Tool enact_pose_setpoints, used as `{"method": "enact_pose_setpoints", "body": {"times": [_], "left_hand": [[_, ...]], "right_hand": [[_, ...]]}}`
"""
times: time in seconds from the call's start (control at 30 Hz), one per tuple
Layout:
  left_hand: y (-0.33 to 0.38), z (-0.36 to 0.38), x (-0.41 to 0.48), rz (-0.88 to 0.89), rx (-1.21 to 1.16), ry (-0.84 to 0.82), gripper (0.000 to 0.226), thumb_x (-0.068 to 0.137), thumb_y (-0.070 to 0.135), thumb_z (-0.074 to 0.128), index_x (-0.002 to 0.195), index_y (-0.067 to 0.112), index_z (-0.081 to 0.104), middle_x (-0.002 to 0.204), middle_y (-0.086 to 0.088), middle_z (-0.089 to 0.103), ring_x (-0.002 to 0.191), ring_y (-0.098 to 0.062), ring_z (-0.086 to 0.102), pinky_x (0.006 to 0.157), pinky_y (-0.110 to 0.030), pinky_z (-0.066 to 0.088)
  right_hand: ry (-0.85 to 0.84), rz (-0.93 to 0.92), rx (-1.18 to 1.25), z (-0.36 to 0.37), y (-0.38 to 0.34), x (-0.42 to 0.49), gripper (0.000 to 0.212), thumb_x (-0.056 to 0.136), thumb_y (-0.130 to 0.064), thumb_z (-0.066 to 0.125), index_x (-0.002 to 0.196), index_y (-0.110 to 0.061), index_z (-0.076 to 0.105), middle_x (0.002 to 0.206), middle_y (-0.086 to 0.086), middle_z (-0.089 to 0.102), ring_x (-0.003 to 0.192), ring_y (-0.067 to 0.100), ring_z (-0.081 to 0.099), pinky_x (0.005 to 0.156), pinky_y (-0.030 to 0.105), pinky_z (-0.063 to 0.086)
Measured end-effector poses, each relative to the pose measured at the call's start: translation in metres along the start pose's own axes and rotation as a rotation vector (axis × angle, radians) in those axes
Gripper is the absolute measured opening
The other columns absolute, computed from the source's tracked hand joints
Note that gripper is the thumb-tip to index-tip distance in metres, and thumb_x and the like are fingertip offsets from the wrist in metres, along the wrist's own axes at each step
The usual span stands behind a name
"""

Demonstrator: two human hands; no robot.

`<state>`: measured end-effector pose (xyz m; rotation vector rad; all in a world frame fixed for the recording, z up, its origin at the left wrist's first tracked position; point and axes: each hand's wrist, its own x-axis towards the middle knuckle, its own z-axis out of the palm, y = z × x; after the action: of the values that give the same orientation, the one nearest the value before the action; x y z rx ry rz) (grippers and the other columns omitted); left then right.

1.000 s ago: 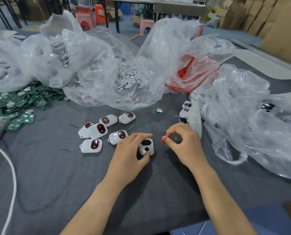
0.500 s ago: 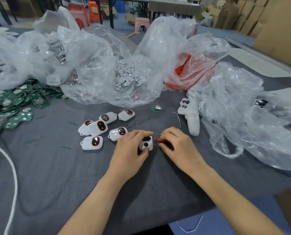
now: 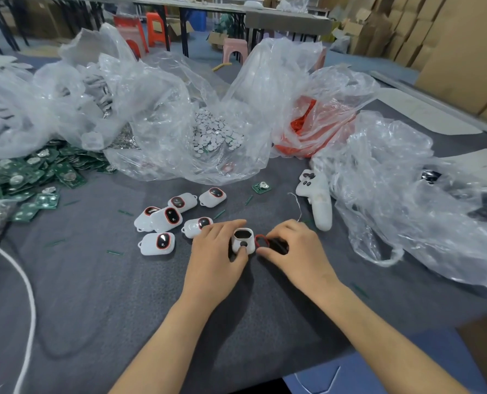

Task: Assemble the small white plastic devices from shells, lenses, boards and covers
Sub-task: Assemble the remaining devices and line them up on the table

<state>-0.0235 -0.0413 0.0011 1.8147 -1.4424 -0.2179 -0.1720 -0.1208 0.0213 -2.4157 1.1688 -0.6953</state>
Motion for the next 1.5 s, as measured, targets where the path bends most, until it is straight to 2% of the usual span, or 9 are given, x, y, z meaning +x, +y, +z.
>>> {"method": "enact_pose_setpoints", "body": {"times": [0.17, 0.2, 0.27, 0.33, 0.43, 0.53, 0.83, 1.1, 1.5], "left_hand": [[0.001, 0.0, -0.002, -0.08, 0.075, 0.047, 0.056, 0.081, 0.033, 0.068, 0.133, 0.031, 0.049, 0.115, 0.015, 0.058, 0.118, -0.011, 0.043, 0.091, -0.024, 0.022], [0.001, 0.001, -0.002, -0.082, 0.077, 0.037, 0.059, 0.081, 0.033, 0.068, 0.135, 0.03, 0.046, 0.115, 0.016, 0.058, 0.119, -0.011, 0.043, 0.091, -0.024, 0.021], [0.0, 0.0, 0.0, -0.1, 0.053, 0.025, 0.065, 0.081, 0.032, 0.069, 0.139, 0.028, 0.041, 0.114, 0.018, 0.059, 0.12, -0.011, 0.044, 0.094, -0.026, 0.022], [0.0, 0.0, 0.0, -0.116, 0.034, 0.023, 0.067, 0.081, 0.033, 0.069, 0.141, 0.028, 0.039, 0.114, 0.019, 0.06, 0.121, -0.01, 0.044, 0.096, -0.027, 0.022], [-0.001, 0.001, 0.0, -0.121, 0.041, 0.02, 0.067, 0.082, 0.035, 0.068, 0.141, 0.03, 0.038, 0.117, 0.018, 0.06, 0.122, -0.009, 0.043, 0.096, -0.026, 0.021], [-0.002, 0.0, 0.0, -0.123, 0.059, 0.01, 0.063, 0.083, 0.036, 0.067, 0.139, 0.032, 0.04, 0.118, 0.017, 0.059, 0.121, -0.009, 0.044, 0.097, -0.026, 0.022], [0.0, -0.003, -0.002, -0.089, 0.14, -0.014, 0.042, 0.084, 0.038, 0.065, 0.126, 0.03, 0.059, 0.123, 0.014, 0.06, 0.121, -0.011, 0.045, 0.092, -0.026, 0.025], [0.004, -0.002, -0.009, -0.055, 0.246, -0.046, 0.043, 0.092, 0.035, 0.058, 0.135, 0.027, 0.055, 0.135, 0.016, 0.055, 0.127, -0.013, 0.043, 0.099, -0.029, 0.025], [0.0, -0.001, -0.011, 0.004, 0.323, -0.116, 0.047, 0.101, 0.035, 0.042, 0.147, 0.034, 0.033, 0.15, 0.023, 0.032, 0.142, -0.008, 0.027, 0.106, -0.026, 0.016]], "right_hand": [[0.014, 0.034, 0.023, -0.003, -0.001, 0.007, 0.016, 0.082, -0.017, 0.073, 0.096, -0.01, 0.072, 0.093, 0.005, 0.062, 0.087, 0.02, 0.058, 0.082, 0.031, 0.046], [0.031, 0.037, 0.05, -0.005, -0.003, 0.01, 0.017, 0.081, -0.014, 0.073, 0.097, -0.011, 0.072, 0.092, 0.005, 0.063, 0.083, 0.018, 0.06, 0.08, 0.029, 0.048], [0.036, 0.007, 0.111, -0.008, -0.009, 0.017, 0.02, 0.079, -0.009, 0.074, 0.099, -0.011, 0.073, 0.089, 0.004, 0.066, 0.073, 0.008, 0.059, 0.073, 0.012, 0.046], [-0.021, -0.052, 0.121, -0.007, -0.016, 0.023, 0.019, 0.079, -0.011, 0.074, 0.098, -0.01, 0.073, 0.085, 0.001, 0.065, 0.068, 0.003, 0.055, 0.069, 0.008, 0.043], [-0.131, -0.094, 0.053, -0.002, -0.025, 0.029, 0.018, 0.082, -0.015, 0.071, 0.099, -0.01, 0.073, 0.089, 0.003, 0.062, 0.077, 0.013, 0.059, 0.075, 0.026, 0.048], [-0.178, -0.093, 0.014, -0.001, -0.027, 0.032, 0.02, 0.082, -0.017, 0.071, 0.1, -0.01, 0.072, 0.09, 0.004, 0.061, 0.081, 0.017, 0.06, 0.078, 0.033, 0.049], [-0.268, -0.125, -0.045, -0.005, -0.028, 0.04, 0.019, 0.083, -0.016, 0.069, 0.101, -0.011, 0.073, 0.095, 0.007, 0.062, 0.09, 0.021, 0.059, 0.084, 0.037, 0.046], [-0.326, -0.108, -0.06, -0.007, -0.025, 0.045, 0.016, 0.085, -0.019, 0.069, 0.099, -0.012, 0.072, 0.096, 0.004, 0.064, 0.091, 0.018, 0.061, 0.086, 0.036, 0.048], [-0.122, -0.119, 0.12, 0.007, -0.016, 0.029, 0.011, 0.078, -0.009, 0.071, 0.089, -0.01, 0.071, 0.084, -0.003, 0.058, 0.071, 0.008, 0.057, 0.072, 0.031, 0.051]]}}
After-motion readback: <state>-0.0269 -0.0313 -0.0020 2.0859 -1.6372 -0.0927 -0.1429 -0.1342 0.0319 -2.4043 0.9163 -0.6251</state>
